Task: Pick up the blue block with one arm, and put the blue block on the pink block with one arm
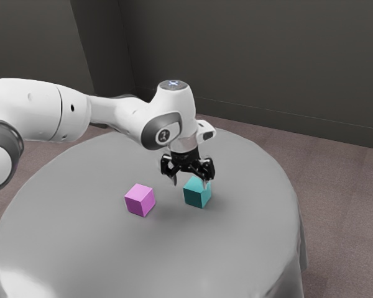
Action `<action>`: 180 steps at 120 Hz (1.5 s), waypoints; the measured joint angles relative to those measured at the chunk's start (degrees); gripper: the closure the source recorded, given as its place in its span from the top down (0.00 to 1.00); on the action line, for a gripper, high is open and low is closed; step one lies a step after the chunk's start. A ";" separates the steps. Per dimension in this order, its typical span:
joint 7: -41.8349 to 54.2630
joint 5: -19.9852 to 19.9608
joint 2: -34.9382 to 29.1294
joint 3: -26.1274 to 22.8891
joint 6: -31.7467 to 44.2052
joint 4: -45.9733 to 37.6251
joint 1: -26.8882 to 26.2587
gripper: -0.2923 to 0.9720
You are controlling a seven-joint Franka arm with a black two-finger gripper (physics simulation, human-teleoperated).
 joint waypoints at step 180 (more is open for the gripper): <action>9.62 6.77 7.02 2.49 8.14 3.88 -2.20 0.77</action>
